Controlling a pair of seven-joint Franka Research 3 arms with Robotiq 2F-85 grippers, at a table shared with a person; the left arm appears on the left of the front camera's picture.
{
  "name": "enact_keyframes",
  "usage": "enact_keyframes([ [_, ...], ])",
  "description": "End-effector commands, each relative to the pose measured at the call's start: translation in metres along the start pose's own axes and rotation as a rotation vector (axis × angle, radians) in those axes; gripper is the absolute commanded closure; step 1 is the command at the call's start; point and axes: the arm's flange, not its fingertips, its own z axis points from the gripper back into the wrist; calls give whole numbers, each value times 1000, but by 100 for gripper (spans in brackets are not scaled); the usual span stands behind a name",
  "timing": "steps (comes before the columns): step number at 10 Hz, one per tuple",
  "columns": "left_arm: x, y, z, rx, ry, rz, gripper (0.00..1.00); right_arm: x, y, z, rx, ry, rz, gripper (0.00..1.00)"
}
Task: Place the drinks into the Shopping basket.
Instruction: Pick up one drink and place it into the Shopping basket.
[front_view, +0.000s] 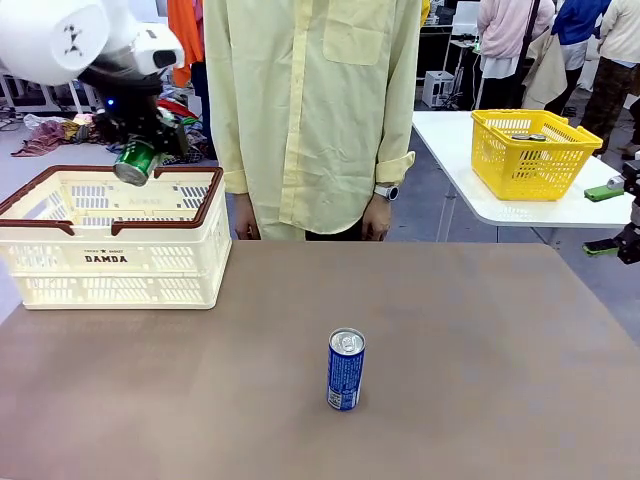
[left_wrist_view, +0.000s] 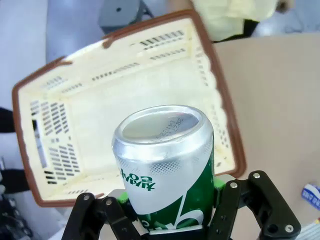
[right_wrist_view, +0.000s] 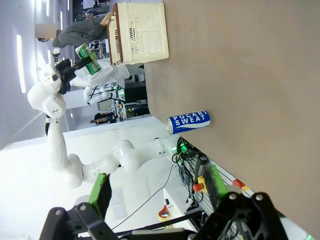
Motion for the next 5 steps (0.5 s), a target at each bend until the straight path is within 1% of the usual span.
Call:
enact_keyframes([
  [1, -20, -16, 10, 16, -1, 85, 100, -1, 2, 2, -9, 12, 7, 0],
  [2, 0, 0, 0, 0, 0, 0, 100, -1, 2, 2, -9, 12, 7, 0],
  [5, 0, 0, 0, 0, 0, 0, 100, -1, 2, 2, -9, 12, 7, 0],
])
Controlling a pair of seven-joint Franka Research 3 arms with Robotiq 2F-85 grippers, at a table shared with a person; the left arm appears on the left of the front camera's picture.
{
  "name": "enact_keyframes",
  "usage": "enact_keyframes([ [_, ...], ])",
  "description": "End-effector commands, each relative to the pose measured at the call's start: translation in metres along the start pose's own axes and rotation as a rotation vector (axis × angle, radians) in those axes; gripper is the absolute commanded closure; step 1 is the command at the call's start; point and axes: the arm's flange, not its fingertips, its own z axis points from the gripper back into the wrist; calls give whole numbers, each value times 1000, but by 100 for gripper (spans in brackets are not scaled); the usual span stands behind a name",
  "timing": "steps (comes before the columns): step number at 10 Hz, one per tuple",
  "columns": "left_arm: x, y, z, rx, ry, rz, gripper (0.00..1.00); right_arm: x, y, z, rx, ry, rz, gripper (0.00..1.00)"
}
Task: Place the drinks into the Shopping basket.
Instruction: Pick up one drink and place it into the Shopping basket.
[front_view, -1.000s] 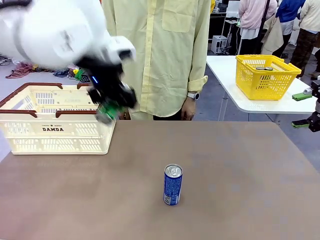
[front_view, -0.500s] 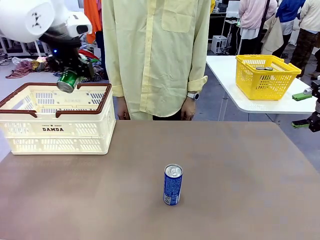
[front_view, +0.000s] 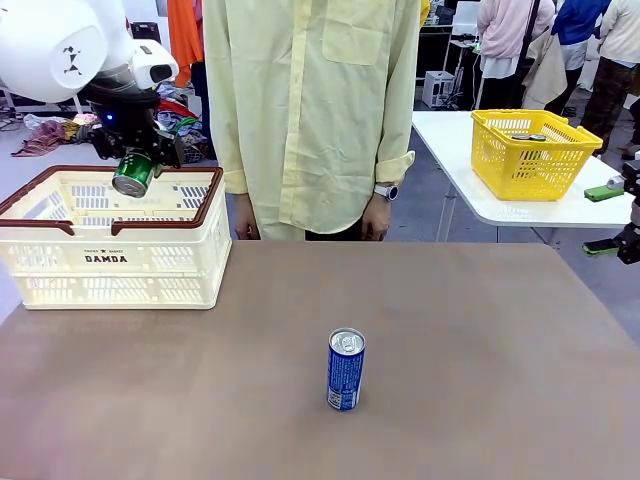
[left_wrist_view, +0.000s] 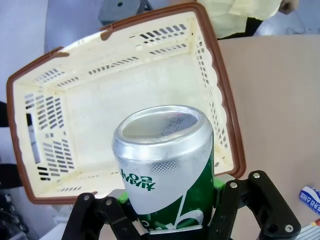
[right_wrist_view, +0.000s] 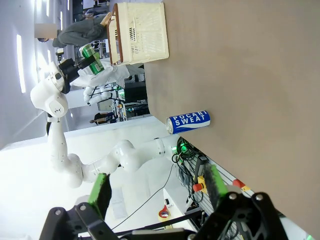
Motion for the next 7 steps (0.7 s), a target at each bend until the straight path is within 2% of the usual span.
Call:
enact_keyframes([
  [1, -1, 1, -1, 1, 3, 6, 100, -1, 2, 2, -9, 12, 7, 0],
  [2, -3, -4, -16, 16, -6, -6, 100, -1, 2, 2, -9, 12, 7, 0],
  [4, 6, 5, -45, -30, 14, -1, 100, -1, 2, 2, -9, 12, 7, 0],
  [5, 6, 7, -59, -48, -9, -21, 100, -1, 2, 2, -9, 12, 7, 0],
  [7, 3, 12, -85, -61, 44, 15, 100, -1, 2, 2, -9, 12, 7, 0],
])
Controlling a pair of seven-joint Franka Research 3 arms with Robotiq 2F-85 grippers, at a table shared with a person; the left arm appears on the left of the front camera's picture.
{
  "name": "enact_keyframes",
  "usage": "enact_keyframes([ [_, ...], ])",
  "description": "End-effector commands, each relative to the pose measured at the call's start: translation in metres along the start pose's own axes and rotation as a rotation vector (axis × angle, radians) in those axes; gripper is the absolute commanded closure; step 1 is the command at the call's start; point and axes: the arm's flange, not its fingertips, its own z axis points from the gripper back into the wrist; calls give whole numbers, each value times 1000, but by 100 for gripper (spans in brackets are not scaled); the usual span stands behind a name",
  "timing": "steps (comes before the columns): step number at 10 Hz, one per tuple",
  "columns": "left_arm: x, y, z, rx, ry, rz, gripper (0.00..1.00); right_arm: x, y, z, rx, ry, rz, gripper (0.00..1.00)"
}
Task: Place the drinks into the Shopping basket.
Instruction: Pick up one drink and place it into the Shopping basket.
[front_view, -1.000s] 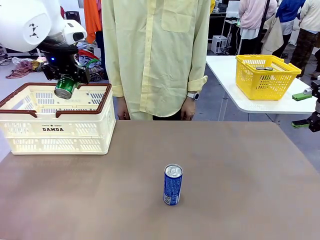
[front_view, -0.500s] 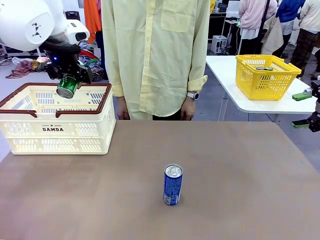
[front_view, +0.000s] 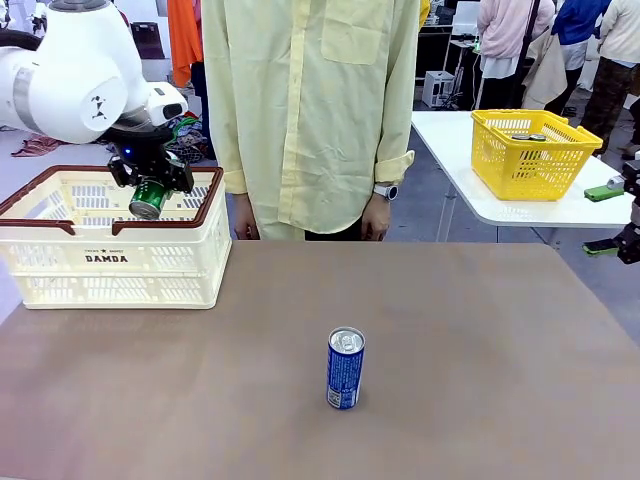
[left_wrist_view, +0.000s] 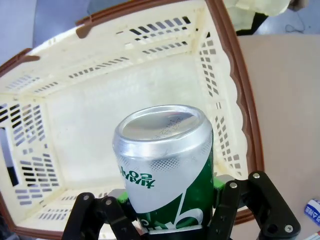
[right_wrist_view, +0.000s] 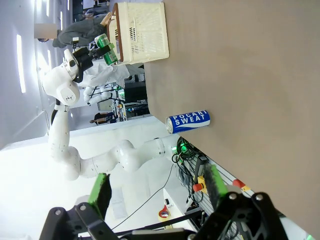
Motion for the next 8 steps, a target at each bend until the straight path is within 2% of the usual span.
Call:
enact_keyframes([
  [1, -7, 9, -26, -11, 37, 14, 100, -1, 2, 2, -9, 12, 7, 0],
  [4, 6, 24, -71, -28, 117, 44, 100, -1, 2, 2, -9, 12, 7, 0],
  [8, 30, 32, -100, -75, 199, 59, 100, -1, 2, 2, -9, 12, 7, 0],
])
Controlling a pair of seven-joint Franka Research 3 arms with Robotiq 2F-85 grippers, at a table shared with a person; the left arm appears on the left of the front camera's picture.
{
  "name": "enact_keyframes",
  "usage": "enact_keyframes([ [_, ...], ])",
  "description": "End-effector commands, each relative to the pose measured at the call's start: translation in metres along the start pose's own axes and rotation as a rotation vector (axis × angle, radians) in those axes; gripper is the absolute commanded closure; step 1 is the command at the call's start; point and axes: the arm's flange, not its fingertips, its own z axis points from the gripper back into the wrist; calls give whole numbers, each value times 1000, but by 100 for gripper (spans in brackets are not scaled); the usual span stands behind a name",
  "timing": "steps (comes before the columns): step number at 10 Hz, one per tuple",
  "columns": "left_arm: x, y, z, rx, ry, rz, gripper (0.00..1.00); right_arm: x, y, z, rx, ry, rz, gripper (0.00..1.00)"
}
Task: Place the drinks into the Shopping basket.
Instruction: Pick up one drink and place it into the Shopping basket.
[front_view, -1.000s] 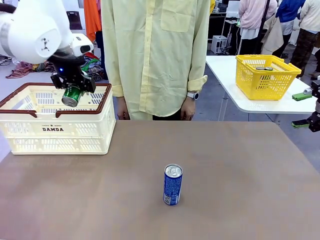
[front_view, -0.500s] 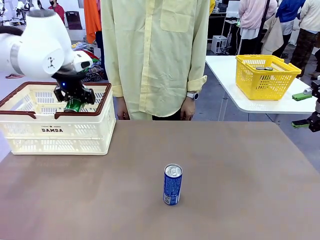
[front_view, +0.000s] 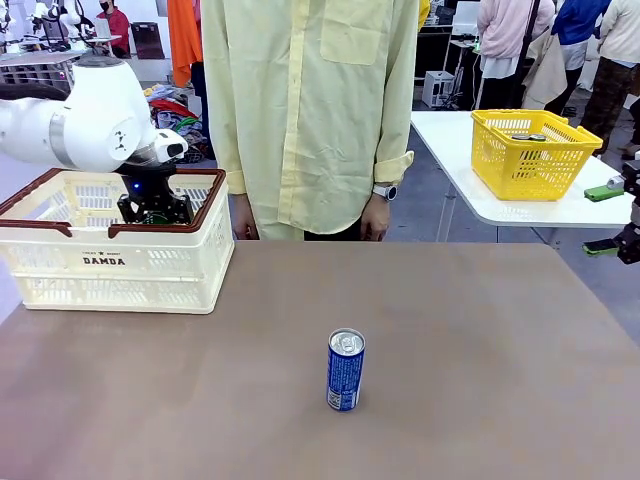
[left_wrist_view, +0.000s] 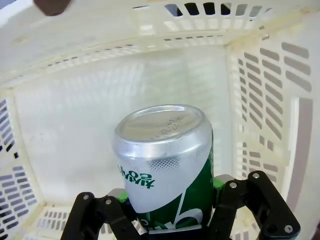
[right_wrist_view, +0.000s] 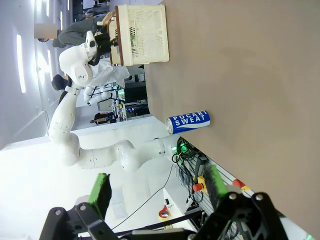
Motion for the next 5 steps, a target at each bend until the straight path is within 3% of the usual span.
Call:
enact_keyframes([
  [1, 12, 3, 4, -16, 37, -15, 100, -1, 2, 2, -9, 12, 7, 0],
  [5, 15, 4, -6, -25, 83, -27, 100, -1, 2, 2, -9, 12, 7, 0],
])
